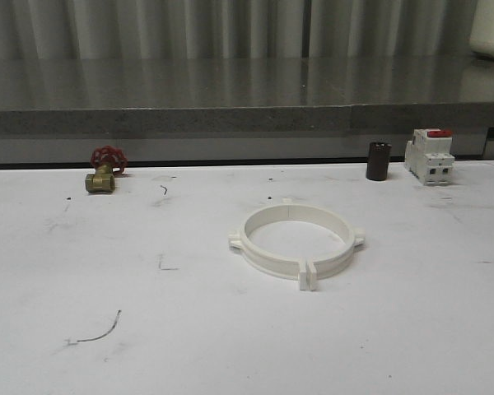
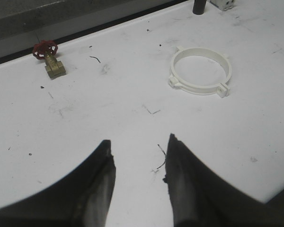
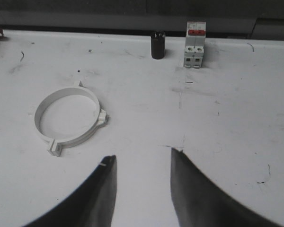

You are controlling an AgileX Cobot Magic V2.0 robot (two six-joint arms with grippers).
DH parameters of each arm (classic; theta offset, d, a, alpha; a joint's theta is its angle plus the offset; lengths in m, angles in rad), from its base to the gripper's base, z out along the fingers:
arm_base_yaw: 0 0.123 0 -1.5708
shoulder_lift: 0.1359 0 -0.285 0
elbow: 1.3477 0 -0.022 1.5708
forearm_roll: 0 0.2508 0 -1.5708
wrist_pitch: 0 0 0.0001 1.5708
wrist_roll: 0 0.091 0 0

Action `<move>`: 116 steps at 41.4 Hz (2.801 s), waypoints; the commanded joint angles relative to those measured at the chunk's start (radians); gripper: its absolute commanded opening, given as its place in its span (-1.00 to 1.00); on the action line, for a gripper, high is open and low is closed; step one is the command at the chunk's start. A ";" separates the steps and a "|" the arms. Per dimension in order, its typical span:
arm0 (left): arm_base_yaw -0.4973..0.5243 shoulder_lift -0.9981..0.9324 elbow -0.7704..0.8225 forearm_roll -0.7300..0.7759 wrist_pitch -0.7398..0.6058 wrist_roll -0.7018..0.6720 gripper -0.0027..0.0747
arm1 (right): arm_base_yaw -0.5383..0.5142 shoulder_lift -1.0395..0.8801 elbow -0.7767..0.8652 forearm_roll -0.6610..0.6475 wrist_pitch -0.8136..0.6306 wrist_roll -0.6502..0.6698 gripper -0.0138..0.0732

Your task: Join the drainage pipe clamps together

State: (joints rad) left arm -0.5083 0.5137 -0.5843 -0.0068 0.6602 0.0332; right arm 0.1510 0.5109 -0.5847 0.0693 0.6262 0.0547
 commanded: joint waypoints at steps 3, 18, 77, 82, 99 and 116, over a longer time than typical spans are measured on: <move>0.002 0.004 -0.027 -0.007 -0.081 -0.001 -0.25 | -0.005 -0.136 0.031 -0.020 -0.005 0.033 0.04; 0.002 0.004 -0.027 -0.007 -0.081 -0.001 -0.25 | -0.005 -0.158 0.044 -0.033 -0.001 0.053 -0.03; 0.487 -0.435 0.492 0.007 -0.671 -0.001 -0.98 | -0.005 -0.158 0.044 -0.033 -0.004 0.053 -0.95; 0.488 -0.492 0.577 0.007 -0.729 -0.001 -0.98 | -0.005 -0.158 0.044 -0.033 -0.004 0.053 -0.95; 0.486 -0.531 0.610 0.047 -0.708 -0.076 -0.98 | -0.005 -0.158 0.044 -0.033 -0.003 0.053 -0.95; 0.486 -0.531 0.612 0.041 -0.708 -0.077 -0.98 | -0.005 -0.158 0.044 -0.033 -0.003 0.053 -0.95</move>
State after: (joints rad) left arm -0.0188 -0.0052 0.0042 0.0407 0.0332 -0.0333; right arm 0.1510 0.3444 -0.5179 0.0439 0.6956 0.1087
